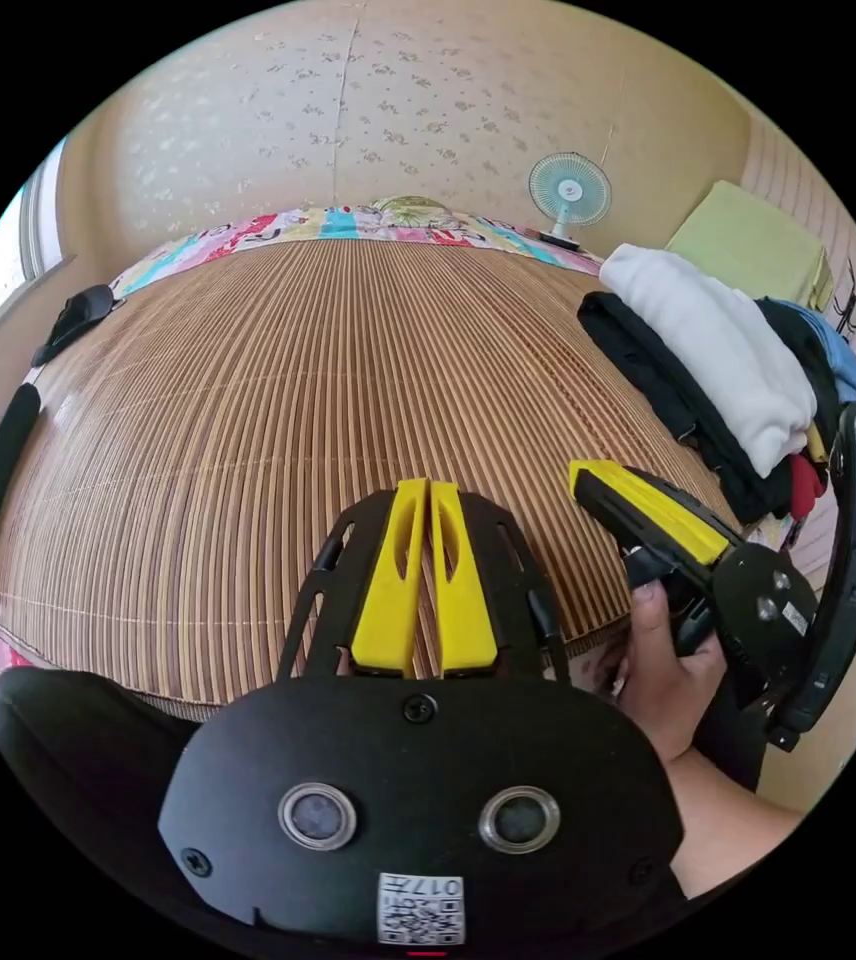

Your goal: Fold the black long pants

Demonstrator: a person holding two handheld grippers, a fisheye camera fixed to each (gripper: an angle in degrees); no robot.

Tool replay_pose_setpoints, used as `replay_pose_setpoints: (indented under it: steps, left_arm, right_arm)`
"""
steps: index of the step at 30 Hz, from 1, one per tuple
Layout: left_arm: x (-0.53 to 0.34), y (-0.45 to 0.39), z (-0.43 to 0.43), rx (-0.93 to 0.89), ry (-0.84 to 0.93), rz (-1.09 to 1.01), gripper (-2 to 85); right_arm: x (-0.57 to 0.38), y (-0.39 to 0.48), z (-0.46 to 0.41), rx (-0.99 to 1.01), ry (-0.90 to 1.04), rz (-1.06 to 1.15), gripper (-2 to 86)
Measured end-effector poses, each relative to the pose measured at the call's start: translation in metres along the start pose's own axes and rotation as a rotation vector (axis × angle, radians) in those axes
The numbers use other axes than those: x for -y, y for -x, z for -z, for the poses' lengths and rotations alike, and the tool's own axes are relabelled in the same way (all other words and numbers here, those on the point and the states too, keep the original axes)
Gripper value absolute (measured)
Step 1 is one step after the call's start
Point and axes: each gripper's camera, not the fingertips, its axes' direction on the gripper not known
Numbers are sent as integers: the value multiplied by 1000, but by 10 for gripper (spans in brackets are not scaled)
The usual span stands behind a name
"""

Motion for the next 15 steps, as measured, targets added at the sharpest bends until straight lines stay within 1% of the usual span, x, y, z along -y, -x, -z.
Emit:
replay_pose_setpoints:
  steps: [2,3,4,5,6,8,10,11,13,14,15]
  left_arm:
    - [4,8,3,-78,36,49,-10]
    - [6,12,10,-132,24,64,-10]
    - [7,14,26,-186,-41,58,-9]
    - [8,15,37,-209,-84,48,-9]
    - [11,15,63,-228,-169,31,-9]
    - [19,19,109,-187,-257,43,-6]
    - [30,36,174,-72,-343,65,5]
    - [33,43,188,-45,-353,59,11]
    - [47,82,227,102,-293,72,48]
    - [49,95,233,143,-268,80,66]
    - [51,127,242,219,-234,94,103]
  right_arm:
    - [-2,-1,0,2,-2,-1,4]
    - [-4,-2,0,6,-2,-3,4]
    - [-5,-4,0,15,-3,-6,4]
    - [-6,-6,0,20,-3,-8,4]
    - [-7,-9,1,34,-4,-14,4]
    - [-9,-13,1,52,-4,-21,4]
    - [-11,-18,1,65,-3,-27,4]
    - [-11,-18,1,65,-3,-27,4]
    - [-13,-20,2,62,-2,-25,3]
    - [-13,-21,2,62,-2,-26,3]
    - [-14,-22,2,64,-2,-27,3]
